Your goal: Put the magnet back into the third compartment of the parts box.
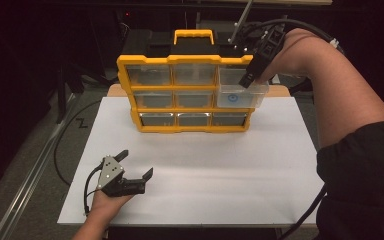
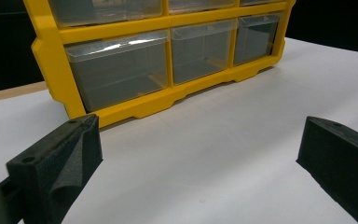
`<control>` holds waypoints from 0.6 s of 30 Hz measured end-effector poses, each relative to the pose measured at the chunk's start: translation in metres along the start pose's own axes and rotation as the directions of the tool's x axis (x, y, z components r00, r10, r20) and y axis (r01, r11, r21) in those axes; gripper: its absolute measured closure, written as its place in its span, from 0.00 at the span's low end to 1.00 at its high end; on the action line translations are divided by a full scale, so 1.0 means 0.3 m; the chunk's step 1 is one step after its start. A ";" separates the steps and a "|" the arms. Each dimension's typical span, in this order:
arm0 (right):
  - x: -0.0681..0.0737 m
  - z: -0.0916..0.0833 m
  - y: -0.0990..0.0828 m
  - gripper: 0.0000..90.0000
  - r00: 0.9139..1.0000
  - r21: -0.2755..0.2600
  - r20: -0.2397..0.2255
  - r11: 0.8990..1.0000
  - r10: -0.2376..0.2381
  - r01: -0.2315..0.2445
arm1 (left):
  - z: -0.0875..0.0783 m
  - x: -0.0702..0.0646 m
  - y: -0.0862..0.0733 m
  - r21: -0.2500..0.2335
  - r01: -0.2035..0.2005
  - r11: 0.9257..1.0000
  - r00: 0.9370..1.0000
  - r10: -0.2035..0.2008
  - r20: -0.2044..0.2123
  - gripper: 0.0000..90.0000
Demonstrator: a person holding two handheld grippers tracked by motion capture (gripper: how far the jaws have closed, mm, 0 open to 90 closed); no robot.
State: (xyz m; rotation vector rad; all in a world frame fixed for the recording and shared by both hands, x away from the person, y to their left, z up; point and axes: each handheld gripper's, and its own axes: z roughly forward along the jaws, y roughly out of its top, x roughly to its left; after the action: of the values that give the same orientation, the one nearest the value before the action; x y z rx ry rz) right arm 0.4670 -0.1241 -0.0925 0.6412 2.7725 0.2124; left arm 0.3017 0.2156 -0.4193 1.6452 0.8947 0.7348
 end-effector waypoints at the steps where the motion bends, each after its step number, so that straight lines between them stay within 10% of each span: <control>1: 0.006 -0.001 -0.004 0.56 1.000 0.001 0.001 1.000 0.001 -0.001 | 0.001 0.000 0.000 0.000 0.000 1.000 1.000 0.000 -0.001 0.00; 18: 0.082 0.000 -0.102 0.56 1.000 0.016 0.014 1.000 0.002 -0.002 | 0.004 -0.003 -0.001 0.003 0.003 1.000 1.000 -0.003 -0.001 0.00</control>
State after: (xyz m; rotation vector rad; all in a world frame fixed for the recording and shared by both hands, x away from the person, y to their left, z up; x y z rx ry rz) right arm 0.4335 -0.1403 -0.1048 0.6469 2.7626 0.1862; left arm 0.3023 0.2142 -0.4199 1.6460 0.8996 0.7323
